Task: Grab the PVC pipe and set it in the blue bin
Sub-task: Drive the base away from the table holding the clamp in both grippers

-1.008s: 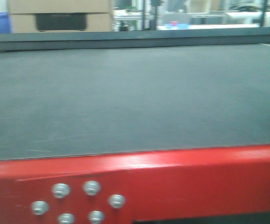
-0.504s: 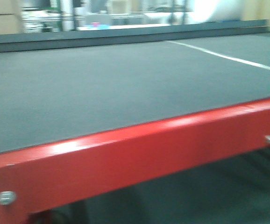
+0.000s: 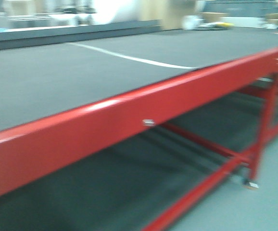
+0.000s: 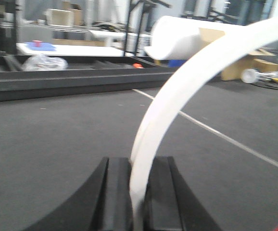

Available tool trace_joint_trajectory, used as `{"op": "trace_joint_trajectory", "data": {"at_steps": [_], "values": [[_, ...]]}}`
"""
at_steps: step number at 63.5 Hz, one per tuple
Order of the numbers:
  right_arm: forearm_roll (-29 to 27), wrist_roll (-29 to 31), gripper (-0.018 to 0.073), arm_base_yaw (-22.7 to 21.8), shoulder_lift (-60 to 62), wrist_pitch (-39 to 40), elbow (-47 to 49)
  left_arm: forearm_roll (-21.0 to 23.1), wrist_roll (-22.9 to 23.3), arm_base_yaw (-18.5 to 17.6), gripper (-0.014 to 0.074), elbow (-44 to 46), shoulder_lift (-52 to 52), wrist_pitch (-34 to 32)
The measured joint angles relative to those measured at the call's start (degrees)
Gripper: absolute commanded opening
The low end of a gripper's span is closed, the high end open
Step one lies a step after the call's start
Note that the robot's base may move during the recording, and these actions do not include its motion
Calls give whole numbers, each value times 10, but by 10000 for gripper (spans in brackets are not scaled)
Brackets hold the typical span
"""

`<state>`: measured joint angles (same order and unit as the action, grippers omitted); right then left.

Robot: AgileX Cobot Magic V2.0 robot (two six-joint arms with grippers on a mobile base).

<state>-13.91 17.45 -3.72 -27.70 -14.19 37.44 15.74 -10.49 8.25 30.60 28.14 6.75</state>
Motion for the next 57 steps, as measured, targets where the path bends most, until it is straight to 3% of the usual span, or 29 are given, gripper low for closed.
{"op": "trace_joint_trajectory", "data": {"at_steps": [17,36,57], "values": [[0,0,-168,0,0,0,0,-1,0,-25,-111,0,0,0],[0,0,-168,0,0,0,0,-1,0,-86,-111,0,0,0],[0,0,-168,0,0,0,0,-1,0,-89,-111,0,0,0]]}}
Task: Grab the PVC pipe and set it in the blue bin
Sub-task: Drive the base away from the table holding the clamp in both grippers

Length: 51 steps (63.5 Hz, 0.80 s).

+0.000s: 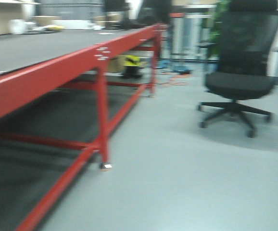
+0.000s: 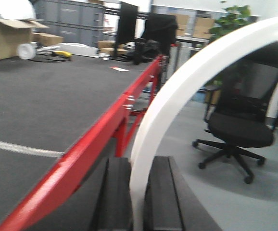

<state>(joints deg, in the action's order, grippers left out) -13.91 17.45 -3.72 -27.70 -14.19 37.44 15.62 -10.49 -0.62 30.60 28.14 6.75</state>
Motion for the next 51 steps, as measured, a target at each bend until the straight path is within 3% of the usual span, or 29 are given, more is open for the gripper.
{"op": "trace_joint_trajectory", "data": {"at_steps": [51], "values": [[0,0,-168,0,0,0,0,0,0,0,-111,0,0,0]]}}
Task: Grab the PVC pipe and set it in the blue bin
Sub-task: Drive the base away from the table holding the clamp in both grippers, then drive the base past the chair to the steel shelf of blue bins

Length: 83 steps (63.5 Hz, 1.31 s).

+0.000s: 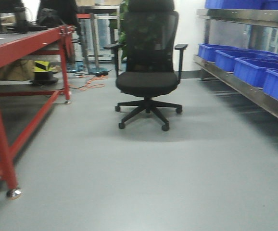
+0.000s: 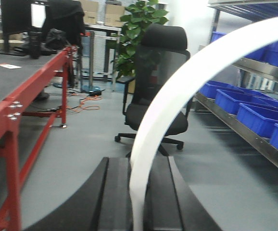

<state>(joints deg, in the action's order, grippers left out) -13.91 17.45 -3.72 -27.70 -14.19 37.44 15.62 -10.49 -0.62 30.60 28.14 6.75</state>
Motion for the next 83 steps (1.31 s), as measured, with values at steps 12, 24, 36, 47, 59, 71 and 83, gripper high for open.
{"op": "trace_joint_trajectory", "data": {"at_steps": [12,24,36,47,59,71,83], "values": [[0,0,-168,0,0,0,0,0,0,0,-111,0,0,0],[0,0,-168,0,1,0,0,0,0,0,-111,0,0,0],[0,0,-168,0,1,0,0,0,0,0,-111,0,0,0],[0,0,-168,0,1,0,0,0,0,0,-111,0,0,0],[0,0,-168,0,1,0,0,0,0,0,-111,0,0,0],[0,1,-168,0,1,0,0,0,0,0,-111,0,0,-1],[0,1,-168,0,1,0,0,0,0,0,-111,0,0,-1]]}}
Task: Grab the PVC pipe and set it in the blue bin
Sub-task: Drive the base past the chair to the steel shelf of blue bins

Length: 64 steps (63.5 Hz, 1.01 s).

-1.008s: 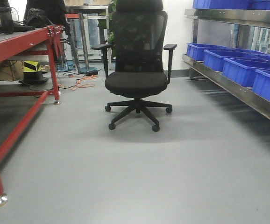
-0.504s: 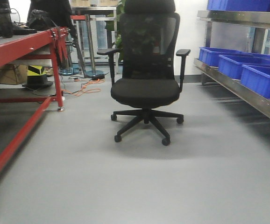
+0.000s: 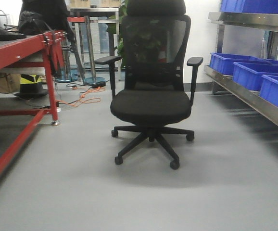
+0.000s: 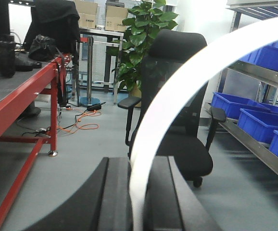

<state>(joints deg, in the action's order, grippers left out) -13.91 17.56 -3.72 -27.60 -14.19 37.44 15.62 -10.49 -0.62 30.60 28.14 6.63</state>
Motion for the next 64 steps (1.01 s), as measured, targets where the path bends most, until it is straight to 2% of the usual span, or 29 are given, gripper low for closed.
{"op": "trace_joint_trajectory", "data": {"at_steps": [64], "values": [[0,0,-168,0,0,0,0,0,0,0,-111,1,0,-1]]}}
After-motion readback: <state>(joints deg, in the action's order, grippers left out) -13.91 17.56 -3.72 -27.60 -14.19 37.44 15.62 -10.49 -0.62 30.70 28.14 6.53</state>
